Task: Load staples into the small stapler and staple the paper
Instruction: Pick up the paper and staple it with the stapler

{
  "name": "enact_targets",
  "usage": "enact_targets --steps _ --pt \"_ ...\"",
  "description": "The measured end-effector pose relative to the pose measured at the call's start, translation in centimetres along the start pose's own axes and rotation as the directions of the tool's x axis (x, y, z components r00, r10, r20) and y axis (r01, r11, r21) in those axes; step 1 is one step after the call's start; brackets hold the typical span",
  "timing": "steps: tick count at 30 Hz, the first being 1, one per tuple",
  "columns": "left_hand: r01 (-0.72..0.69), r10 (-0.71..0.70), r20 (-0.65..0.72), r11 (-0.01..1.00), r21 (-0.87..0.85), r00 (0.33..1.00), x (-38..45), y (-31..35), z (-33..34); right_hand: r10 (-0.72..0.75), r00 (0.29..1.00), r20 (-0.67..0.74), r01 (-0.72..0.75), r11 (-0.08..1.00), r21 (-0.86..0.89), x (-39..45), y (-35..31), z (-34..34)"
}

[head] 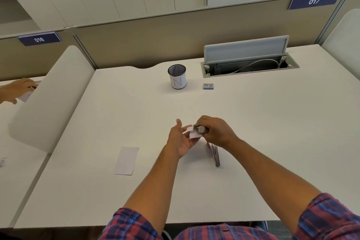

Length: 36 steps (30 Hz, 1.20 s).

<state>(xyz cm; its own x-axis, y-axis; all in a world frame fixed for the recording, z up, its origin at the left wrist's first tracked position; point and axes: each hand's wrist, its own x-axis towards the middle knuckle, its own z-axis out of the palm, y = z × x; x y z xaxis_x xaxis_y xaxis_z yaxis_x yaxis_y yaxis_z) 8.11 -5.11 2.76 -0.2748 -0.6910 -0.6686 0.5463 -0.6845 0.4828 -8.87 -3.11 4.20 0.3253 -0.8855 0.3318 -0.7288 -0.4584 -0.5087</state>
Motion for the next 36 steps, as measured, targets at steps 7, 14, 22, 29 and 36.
enact_targets --steps 7,14,22,29,36 --pt "-0.143 0.147 -0.031 0.984 0.106 0.989 0.1 0.5 0.1 0.062 0.998 0.027 -0.063 0.997 0.044 -0.1 0.3 0.4" --pt "-0.271 0.278 -0.009 0.941 0.205 0.96 0.1 0.5 0.6 0.152 0.988 -0.035 -0.14 0.964 0.226 -0.5 0.7 0.8" --pt "-0.375 0.371 0.057 0.909 0.181 0.927 -0.2 0.8 1.6 0.628 0.766 -0.135 -0.413 0.643 0.645 -0.2 1.6 0.3" --pt "-0.381 0.372 0.084 0.909 0.168 0.924 -0.6 0.6 2.7 0.677 0.732 0.077 -0.38 0.312 0.871 -0.1 1.7 -0.2" --pt "-0.354 0.387 0.001 0.842 0.406 0.922 -0.6 0.6 2.1 0.697 0.716 0.042 -0.372 0.329 0.868 0.2 2.1 -1.2"
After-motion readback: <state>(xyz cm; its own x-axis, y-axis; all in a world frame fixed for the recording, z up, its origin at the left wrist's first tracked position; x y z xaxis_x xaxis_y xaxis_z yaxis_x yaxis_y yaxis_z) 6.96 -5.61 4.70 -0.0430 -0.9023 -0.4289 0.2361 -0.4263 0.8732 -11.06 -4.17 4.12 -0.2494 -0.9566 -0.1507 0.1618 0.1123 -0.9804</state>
